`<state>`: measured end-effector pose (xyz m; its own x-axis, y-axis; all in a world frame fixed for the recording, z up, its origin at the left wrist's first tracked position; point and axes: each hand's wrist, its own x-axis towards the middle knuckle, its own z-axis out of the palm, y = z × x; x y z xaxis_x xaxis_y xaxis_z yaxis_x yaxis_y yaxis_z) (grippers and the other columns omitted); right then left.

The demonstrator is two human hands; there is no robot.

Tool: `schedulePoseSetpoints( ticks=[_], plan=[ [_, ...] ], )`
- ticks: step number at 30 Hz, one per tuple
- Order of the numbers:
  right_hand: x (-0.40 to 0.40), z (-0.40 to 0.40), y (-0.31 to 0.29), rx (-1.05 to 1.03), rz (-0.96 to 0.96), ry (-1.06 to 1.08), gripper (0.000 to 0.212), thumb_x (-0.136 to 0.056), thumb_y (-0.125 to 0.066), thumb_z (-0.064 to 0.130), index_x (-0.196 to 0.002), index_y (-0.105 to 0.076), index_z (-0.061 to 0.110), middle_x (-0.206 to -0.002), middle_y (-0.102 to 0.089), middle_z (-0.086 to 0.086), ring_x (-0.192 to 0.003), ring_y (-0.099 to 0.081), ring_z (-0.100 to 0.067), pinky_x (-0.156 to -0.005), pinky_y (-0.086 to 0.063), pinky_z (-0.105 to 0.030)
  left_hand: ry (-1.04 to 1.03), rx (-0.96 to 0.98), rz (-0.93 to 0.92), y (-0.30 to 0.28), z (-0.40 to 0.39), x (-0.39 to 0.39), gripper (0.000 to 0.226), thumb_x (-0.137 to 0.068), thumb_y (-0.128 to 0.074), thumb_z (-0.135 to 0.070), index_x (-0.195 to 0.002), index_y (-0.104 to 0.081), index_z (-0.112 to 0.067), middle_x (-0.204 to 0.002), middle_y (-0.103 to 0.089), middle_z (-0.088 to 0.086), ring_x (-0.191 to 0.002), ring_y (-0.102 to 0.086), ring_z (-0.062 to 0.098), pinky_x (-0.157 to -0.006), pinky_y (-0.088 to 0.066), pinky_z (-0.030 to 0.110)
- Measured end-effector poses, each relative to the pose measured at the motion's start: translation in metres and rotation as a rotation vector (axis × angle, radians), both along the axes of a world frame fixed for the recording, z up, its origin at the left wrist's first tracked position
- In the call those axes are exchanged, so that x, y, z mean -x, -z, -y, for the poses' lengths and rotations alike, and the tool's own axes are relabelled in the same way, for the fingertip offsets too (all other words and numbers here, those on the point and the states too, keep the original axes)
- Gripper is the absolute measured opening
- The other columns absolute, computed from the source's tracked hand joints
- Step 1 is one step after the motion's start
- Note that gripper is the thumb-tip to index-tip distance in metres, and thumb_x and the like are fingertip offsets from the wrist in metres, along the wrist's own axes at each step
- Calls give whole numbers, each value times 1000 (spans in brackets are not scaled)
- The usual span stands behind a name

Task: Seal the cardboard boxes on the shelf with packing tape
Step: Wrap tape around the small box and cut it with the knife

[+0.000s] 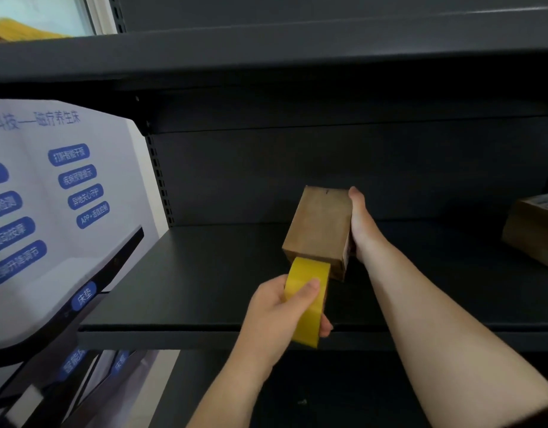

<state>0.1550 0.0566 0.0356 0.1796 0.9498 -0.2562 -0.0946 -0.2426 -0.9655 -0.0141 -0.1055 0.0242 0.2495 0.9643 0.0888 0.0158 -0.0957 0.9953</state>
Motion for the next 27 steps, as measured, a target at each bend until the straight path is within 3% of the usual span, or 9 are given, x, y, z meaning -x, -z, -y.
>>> schedulePoseSetpoints(
  ticks=[4,8,10,13,14,16,19,23,27],
  plan=[
    [0,2,3,70,32,-18,78,-76,-29,80,-119,-52,19,-104,-60,-14,-95,-57,-29,-91,-41,-41,-25,7,12,-5,0,3,16,-90,-53,-26,-81,-62,-16,-54,-69,-8,-49,-64,-1,-45,-45,7],
    [3,10,6,177,420,4,80,-84,-29,71,-137,-38,13,-133,-46,-16,-118,-45,-32,-94,-34,-38,-43,66,-2,-7,-3,21,19,-78,-64,-33,-77,-68,-14,-59,-71,2,-50,-66,7,-45,-49,13],
    [3,17,12,-50,640,103,68,-90,-38,57,-140,-32,12,-140,-39,-14,-124,-42,-30,-92,-35,-36,-49,90,2,-8,-1,34,32,-63,-68,-42,-75,-72,-13,-65,-72,9,-53,-67,13,-47,-50,16],
    [1,47,11,-782,914,130,45,-93,-50,26,-135,-40,13,-137,-45,-8,-127,-41,-16,-97,-32,-26,-38,97,-10,-9,3,51,44,-53,-69,-48,-78,-72,-12,-68,-70,17,-54,-65,19,-48,-51,20],
    [1,58,9,-951,976,35,40,-93,-49,25,-132,-44,16,-134,-49,-7,-128,-36,-8,-100,-28,-25,-28,106,-13,-9,4,54,44,-53,-69,-48,-77,-73,-12,-65,-69,15,-54,-65,19,-49,-52,21],
    [0,76,11,-1045,1110,-273,44,-90,-43,44,-131,-44,27,-134,-50,-1,-125,-18,8,-104,-15,-23,-12,115,-34,-10,7,60,40,-57,-73,-47,-78,-72,-13,-55,-67,7,-51,-64,16,-60,-55,28],
    [-2,91,19,-1020,1365,-569,80,-72,-46,74,-140,-32,33,-147,-35,1,-130,-10,1,-109,-2,-25,-7,96,-15,-11,12,72,30,-63,-73,-41,-77,-72,-14,-50,-66,3,-46,-63,11,-72,-53,36],
    [0,98,24,-985,1567,-539,112,-51,-54,85,-141,-17,28,-149,-25,-1,-138,-16,-19,-112,-4,-41,48,48,-9,-14,20,83,25,-63,-71,-46,-68,-72,-22,-49,-65,4,-47,-63,14,-67,-53,29],
    [10,107,44,-1149,1573,-375,110,-49,-63,78,-134,-29,17,-136,-32,-8,-129,-32,-29,-109,-22,-50,147,84,98,-9,23,100,36,-64,-76,-43,-80,-72,-11,-46,-62,9,-43,-61,18,-56,-54,23]
  ],
)
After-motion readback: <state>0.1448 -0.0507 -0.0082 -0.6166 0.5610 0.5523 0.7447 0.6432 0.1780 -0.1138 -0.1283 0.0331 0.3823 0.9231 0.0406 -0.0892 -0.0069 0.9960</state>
